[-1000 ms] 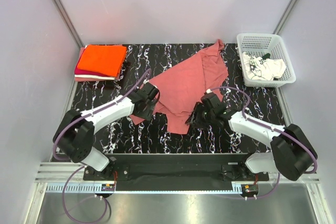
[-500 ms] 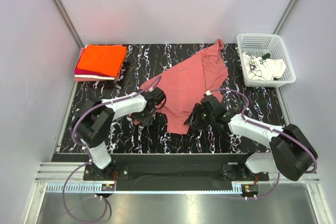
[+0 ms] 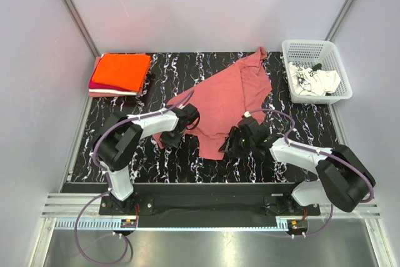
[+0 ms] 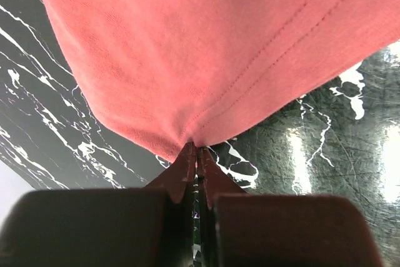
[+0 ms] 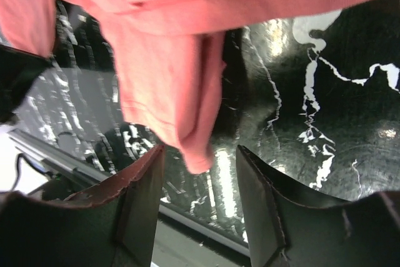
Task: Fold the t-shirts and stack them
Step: Flatten the tshirt out
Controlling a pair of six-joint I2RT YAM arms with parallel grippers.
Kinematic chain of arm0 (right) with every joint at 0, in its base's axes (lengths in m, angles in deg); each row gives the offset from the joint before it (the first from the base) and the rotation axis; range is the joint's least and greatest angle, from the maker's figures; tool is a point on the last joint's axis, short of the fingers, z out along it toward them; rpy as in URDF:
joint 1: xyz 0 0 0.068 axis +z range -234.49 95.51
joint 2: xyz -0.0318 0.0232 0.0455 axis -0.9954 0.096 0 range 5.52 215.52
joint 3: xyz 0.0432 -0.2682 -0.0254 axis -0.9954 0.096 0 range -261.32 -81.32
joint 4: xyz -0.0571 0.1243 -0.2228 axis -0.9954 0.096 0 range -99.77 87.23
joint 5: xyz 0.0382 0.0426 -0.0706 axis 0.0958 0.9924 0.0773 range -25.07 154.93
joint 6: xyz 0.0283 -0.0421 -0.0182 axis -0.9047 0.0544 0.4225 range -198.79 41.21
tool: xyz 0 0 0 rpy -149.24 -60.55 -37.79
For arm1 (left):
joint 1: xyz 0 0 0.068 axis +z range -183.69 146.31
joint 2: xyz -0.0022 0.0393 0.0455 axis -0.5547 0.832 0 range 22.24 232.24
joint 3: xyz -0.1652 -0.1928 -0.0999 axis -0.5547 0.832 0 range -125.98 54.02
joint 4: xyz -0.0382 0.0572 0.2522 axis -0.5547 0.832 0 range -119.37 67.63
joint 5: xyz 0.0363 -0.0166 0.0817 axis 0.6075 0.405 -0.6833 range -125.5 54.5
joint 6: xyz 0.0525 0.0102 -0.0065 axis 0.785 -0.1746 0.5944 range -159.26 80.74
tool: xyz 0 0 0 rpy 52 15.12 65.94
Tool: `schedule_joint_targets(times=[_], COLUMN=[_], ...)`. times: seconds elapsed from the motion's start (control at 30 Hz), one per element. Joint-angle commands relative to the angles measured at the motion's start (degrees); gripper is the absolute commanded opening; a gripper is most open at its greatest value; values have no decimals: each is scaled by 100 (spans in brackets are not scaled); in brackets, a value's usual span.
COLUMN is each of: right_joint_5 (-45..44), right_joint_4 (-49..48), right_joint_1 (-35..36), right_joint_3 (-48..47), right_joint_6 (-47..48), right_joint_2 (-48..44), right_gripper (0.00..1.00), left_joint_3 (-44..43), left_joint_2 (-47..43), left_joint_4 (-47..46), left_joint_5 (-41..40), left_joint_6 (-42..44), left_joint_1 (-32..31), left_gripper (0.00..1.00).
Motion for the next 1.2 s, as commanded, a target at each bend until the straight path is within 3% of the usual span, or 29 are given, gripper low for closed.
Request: schedule_joint_targets(times=[0.0,0.1,0.13,0.2,0.27,0.3,0.47,0.6,0.7,0.77,0.93,1.07,1.1,1.17], right_joint_5=[-91,-74,-65,-326,-992,-1266,-2708,-3500,-3923,-3679,-3361,-3439,-3596,-4706], right_joint_4=[-519,-879,-905,-783,-30,809,3213,4917,5456,5458,5528,5256,5221,5177], right_joint_1=[151,283,292,292,292,292,222,-435,-858,-1385,-1747,-1992,-2037,-2046], right_joint_3=[153,-74,-145,-251,-365,-609,-1586,-2761,-3369,-3669,-5548,-7629,-8704,-9791], right_joint_6=[-31,-14,-14,-23,3,213,566,1091,1601,1909,2701,3429,3536,3843], right_joint_2=[269,742,875,939,711,344,-1046,-1636,-1532,-1453,-663,713,1023,1917], right_gripper=[57,57,52,32,4,0,0,0,0,0,0,0,0,0], left_joint_3=[-3,-213,-302,-660,-1152,-1338,-2523,-3053,-3176,-3203,-3843,-5800,-6248,-7505], left_joint_2=[-283,-968,-1327,-1654,-2041,-2155,-2596,-2421,-2262,-2078,-1700,-998,-579,-137], left_joint_4=[-145,-110,-75,4,233,390,576,594,611,611,559,497,514,488], left_joint_5=[-64,208,253,288,96,-1,198,674,973,1368,2841,3267,3390,3890], left_joint_6=[-121,-121,-104,-95,-104,-104,-25,142,186,160,-252,-771,-1120,-1500], left_joint_1=[-6,-24,-15,-24,-6,11,694,1512,2084,2445,2622,2648,2683,2823], left_gripper=[0,0,0,0,0,0,0,0,0,0,0,0,0,0])
